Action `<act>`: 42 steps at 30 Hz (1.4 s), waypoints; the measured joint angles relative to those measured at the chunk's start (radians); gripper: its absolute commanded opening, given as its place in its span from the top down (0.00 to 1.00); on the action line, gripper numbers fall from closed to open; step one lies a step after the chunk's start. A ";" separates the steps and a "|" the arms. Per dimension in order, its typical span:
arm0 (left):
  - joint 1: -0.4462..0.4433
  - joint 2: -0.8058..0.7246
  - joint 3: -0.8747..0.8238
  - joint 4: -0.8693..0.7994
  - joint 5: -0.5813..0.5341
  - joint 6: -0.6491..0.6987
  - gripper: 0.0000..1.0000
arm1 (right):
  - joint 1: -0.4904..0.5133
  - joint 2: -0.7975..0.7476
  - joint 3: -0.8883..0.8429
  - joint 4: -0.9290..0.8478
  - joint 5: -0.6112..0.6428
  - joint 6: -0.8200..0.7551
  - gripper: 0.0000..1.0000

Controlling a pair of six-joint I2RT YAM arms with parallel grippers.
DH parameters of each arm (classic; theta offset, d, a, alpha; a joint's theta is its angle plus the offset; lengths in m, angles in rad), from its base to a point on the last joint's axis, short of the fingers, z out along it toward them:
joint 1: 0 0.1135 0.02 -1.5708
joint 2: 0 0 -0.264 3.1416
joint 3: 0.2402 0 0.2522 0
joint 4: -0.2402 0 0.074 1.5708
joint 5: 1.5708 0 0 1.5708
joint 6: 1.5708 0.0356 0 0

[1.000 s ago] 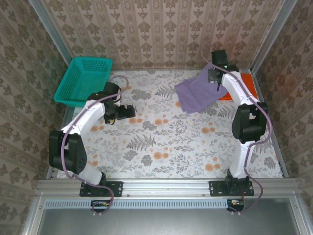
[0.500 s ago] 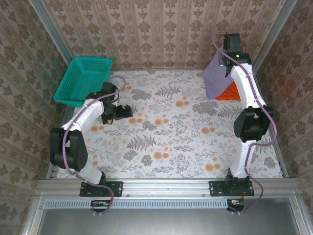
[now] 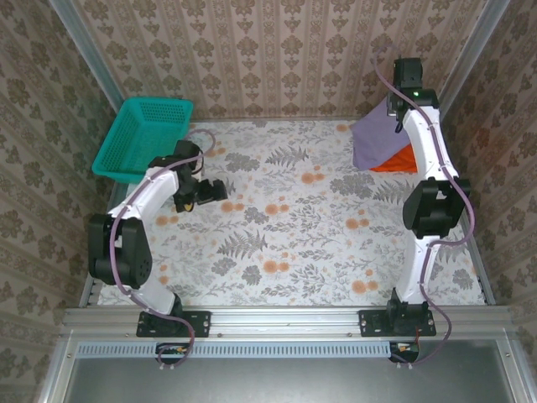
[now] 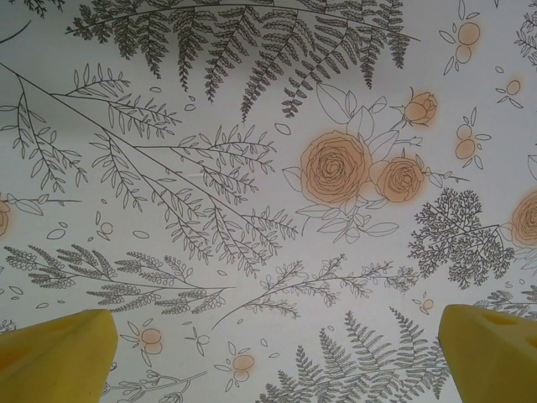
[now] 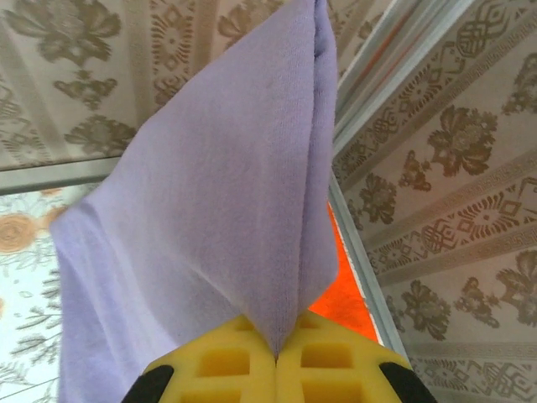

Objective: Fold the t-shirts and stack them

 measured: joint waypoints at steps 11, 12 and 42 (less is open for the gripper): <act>-0.001 0.008 0.005 -0.019 -0.001 0.018 0.00 | -0.075 0.116 0.001 0.001 0.032 0.021 1.00; -0.002 0.010 0.008 -0.026 -0.003 0.020 0.00 | -0.083 0.130 0.001 0.002 0.032 0.021 1.00; -0.153 0.066 0.140 -0.157 -0.117 0.055 0.00 | -0.188 0.162 -0.120 0.008 0.092 0.063 0.00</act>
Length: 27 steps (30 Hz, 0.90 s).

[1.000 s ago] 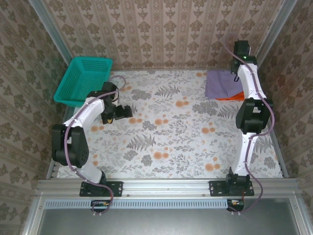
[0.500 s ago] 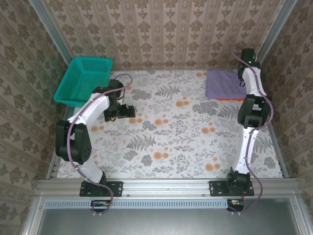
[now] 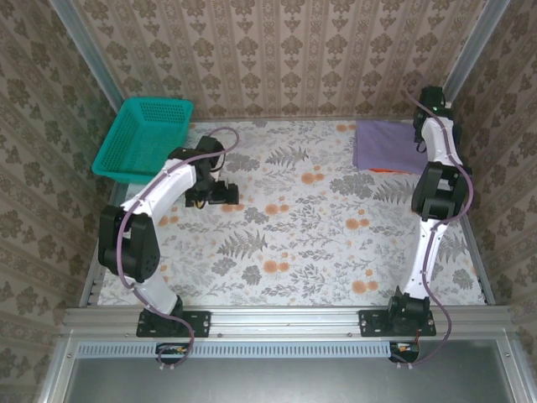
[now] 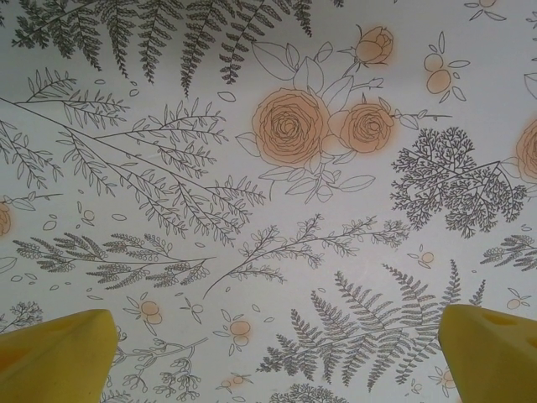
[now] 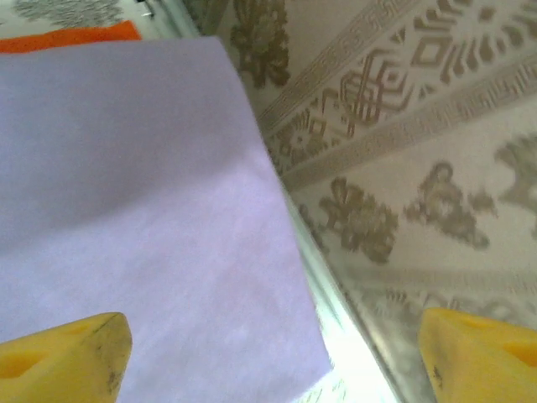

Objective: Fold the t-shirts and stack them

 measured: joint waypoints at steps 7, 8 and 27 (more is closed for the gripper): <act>-0.037 -0.117 -0.006 0.027 -0.019 -0.014 0.00 | 0.124 -0.396 -0.322 0.134 -0.169 0.034 0.00; -0.046 -0.154 -0.017 0.046 -0.026 -0.021 0.00 | 0.148 -0.471 -0.385 0.175 -0.198 0.044 0.00; 0.016 -1.070 -0.722 0.555 -0.447 0.092 0.00 | 0.284 -1.098 -1.339 0.823 -0.383 0.243 0.00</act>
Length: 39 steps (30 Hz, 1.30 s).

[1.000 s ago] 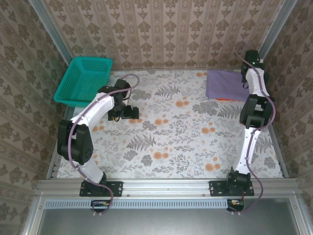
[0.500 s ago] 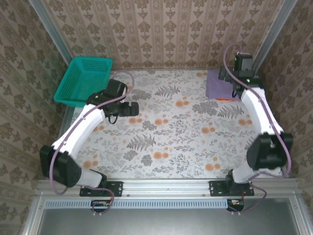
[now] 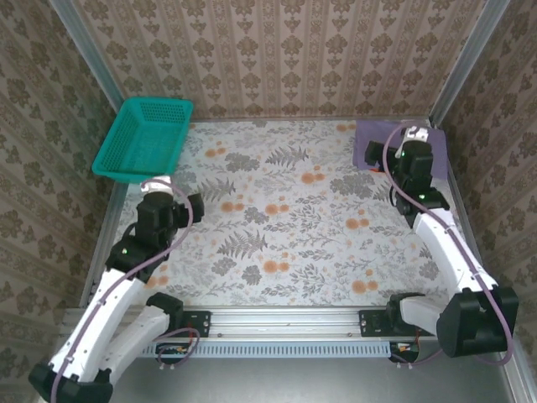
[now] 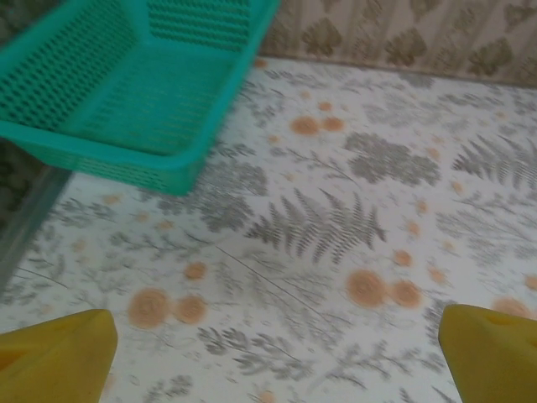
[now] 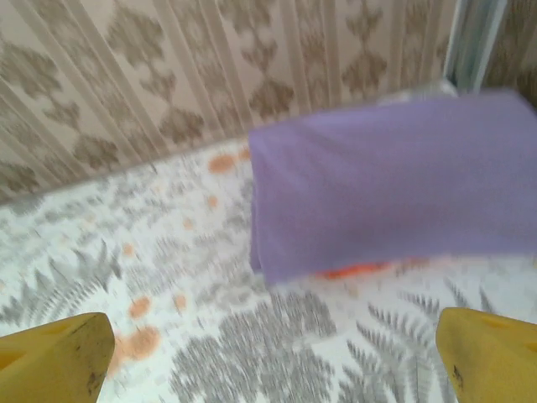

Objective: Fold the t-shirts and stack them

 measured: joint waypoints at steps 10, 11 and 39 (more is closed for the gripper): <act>0.317 0.121 -0.261 0.274 0.067 0.125 0.00 | 0.052 -0.140 -0.304 0.110 0.058 -0.043 0.01; 0.328 0.148 -0.275 0.299 0.084 0.132 0.00 | 0.055 -0.148 -0.314 0.126 0.058 -0.064 0.01; 0.348 0.880 -0.239 1.178 0.340 0.288 0.00 | -0.017 0.349 -0.358 0.740 -0.032 -0.242 0.01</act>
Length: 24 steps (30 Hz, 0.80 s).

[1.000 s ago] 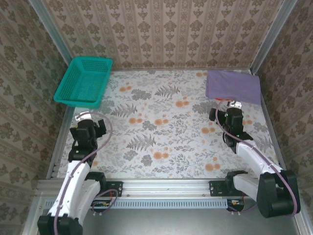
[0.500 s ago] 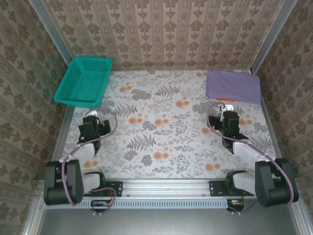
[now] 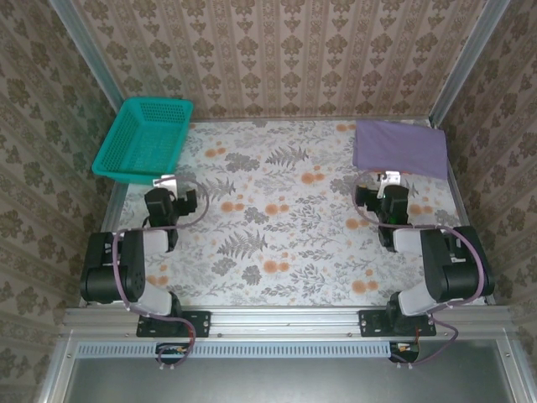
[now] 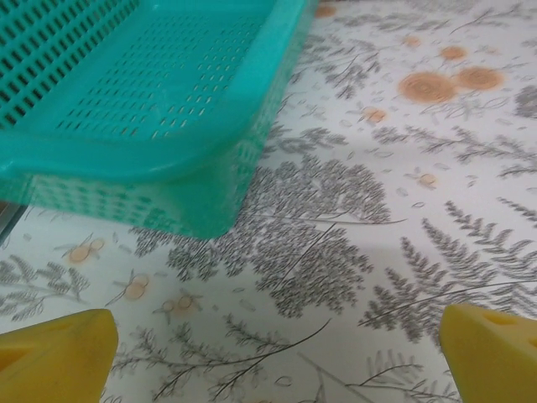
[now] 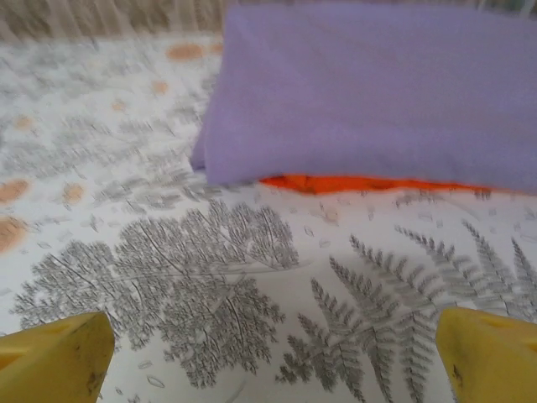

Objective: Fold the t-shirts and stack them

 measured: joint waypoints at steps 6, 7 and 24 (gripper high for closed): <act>-0.032 0.039 -0.028 0.087 0.010 0.039 0.00 | 0.002 0.018 -0.108 0.135 -0.038 -0.010 0.00; -0.029 0.040 -0.028 0.087 0.013 0.039 0.00 | 0.002 0.021 -0.084 0.113 -0.040 -0.010 0.00; -0.002 0.040 -0.025 0.087 0.038 0.038 0.00 | 0.000 0.025 0.026 0.061 -0.050 -0.010 0.00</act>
